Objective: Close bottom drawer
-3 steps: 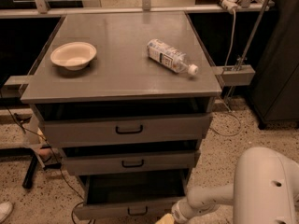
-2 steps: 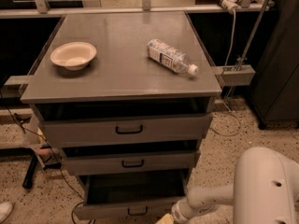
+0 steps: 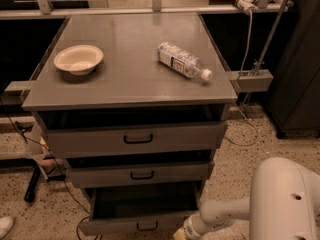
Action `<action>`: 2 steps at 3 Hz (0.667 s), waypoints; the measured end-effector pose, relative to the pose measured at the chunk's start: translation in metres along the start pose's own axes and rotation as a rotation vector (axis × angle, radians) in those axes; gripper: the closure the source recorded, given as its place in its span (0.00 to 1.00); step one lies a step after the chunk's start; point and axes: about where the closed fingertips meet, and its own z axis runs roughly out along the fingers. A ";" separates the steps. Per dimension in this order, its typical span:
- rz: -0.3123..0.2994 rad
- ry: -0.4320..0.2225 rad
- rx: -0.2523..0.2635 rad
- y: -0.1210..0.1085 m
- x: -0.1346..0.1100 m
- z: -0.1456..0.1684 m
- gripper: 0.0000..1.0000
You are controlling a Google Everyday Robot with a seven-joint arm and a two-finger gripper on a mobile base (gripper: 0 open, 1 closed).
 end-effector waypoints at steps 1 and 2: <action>-0.006 -0.005 0.023 0.002 -0.005 0.000 0.89; -0.041 -0.035 0.041 0.002 -0.021 -0.002 1.00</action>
Offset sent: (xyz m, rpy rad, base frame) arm 0.0345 0.0152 0.0175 -0.0175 -0.1277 0.0222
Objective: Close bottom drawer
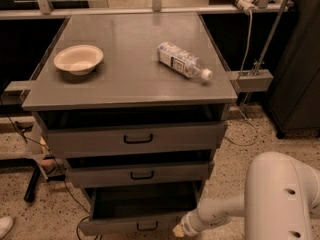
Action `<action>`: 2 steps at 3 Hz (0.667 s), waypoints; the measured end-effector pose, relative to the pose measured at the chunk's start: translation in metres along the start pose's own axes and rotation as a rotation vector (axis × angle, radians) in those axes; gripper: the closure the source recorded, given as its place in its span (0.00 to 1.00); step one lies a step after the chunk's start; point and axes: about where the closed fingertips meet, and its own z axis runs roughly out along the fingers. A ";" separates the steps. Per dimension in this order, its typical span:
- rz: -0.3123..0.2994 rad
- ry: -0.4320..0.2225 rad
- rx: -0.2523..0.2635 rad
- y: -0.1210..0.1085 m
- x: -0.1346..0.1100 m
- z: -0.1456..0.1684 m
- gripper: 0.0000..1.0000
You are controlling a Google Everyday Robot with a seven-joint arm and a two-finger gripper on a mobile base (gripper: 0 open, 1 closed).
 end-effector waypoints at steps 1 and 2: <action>-0.051 -0.015 -0.014 0.003 -0.017 0.002 1.00; -0.090 -0.012 -0.030 0.005 -0.030 0.009 1.00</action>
Offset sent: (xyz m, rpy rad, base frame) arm 0.0376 0.0334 0.0019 0.0418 -0.0563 0.1302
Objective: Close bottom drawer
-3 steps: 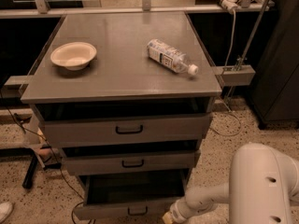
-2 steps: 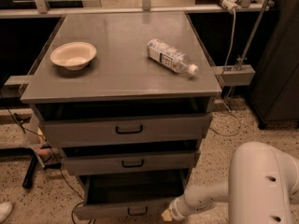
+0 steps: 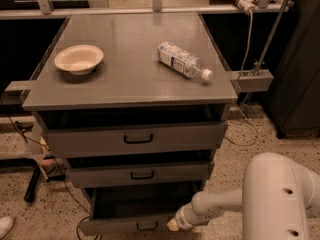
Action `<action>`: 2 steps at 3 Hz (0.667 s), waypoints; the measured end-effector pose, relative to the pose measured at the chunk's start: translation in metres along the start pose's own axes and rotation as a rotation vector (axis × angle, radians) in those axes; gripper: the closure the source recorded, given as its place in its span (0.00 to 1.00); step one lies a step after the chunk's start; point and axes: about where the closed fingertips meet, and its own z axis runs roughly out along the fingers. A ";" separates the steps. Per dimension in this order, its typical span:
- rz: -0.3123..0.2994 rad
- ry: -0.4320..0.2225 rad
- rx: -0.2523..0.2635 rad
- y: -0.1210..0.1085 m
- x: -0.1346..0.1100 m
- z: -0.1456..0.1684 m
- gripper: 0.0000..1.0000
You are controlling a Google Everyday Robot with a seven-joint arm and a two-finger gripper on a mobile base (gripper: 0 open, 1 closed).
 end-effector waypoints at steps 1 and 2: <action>0.000 0.000 0.000 0.000 0.000 0.000 0.81; 0.000 0.000 0.000 0.000 0.000 0.000 0.57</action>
Offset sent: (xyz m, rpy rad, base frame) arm 0.0003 -0.0001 0.0000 -0.0001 -0.0002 0.0001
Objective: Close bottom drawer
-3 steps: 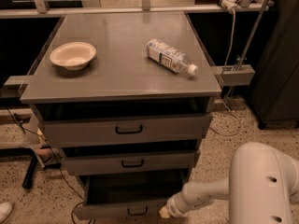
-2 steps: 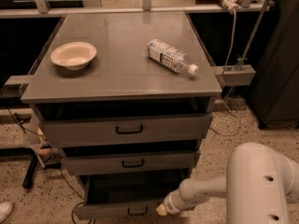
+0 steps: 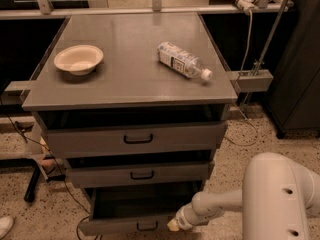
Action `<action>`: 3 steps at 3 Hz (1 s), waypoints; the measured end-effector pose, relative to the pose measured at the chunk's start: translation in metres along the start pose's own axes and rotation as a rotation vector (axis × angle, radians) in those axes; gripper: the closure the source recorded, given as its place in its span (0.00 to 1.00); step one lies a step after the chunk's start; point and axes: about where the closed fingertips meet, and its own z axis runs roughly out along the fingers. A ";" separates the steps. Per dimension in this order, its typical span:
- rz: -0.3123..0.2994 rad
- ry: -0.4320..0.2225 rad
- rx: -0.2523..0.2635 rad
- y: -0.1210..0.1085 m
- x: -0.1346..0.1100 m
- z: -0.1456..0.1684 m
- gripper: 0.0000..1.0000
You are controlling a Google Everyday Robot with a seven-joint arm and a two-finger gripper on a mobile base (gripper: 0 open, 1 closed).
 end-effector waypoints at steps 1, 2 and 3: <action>0.000 0.000 0.000 0.000 0.000 0.000 0.34; 0.000 0.000 0.000 0.000 0.000 0.000 0.11; 0.000 0.000 0.000 0.000 0.000 0.000 0.00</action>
Offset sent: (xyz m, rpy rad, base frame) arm 0.0000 0.0000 0.0000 0.0000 0.0000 0.0000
